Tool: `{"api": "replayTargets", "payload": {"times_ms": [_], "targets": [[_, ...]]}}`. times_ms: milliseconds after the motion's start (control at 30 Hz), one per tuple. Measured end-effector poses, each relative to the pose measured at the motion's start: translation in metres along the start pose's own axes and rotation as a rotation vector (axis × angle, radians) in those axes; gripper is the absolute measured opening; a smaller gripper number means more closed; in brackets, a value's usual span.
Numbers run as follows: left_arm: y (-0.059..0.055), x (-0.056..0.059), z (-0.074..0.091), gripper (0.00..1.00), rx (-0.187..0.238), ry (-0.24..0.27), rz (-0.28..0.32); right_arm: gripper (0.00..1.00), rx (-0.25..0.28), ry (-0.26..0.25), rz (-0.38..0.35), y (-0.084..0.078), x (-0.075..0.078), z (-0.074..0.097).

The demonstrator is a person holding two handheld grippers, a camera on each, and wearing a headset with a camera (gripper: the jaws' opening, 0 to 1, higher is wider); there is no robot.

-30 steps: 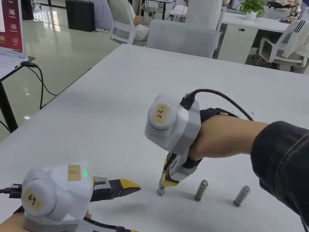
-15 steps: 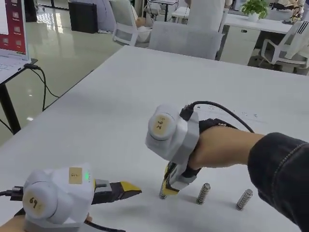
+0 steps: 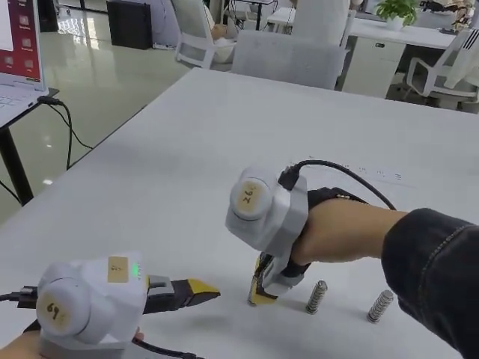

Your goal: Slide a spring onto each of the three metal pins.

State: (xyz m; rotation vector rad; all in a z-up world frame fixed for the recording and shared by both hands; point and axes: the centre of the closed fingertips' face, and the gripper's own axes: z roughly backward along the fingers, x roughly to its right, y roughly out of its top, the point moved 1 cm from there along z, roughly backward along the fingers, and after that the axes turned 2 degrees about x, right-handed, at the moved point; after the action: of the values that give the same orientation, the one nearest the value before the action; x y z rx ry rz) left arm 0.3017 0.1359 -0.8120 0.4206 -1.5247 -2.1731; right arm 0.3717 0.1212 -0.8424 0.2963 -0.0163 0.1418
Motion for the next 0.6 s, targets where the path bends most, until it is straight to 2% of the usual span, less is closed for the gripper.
{"api": "replayTargets", "payload": {"times_ms": [233,600], "targets": [[0.000,0.000,-0.001,0.54,-0.003,-0.001,0.000,0.20,0.011,-0.008,-0.010,-0.005,0.001,0.002],[0.003,-0.002,-0.002,0.54,0.002,0.002,0.000,0.23,0.050,-0.025,-0.045,-0.012,-0.003,0.015]]}}
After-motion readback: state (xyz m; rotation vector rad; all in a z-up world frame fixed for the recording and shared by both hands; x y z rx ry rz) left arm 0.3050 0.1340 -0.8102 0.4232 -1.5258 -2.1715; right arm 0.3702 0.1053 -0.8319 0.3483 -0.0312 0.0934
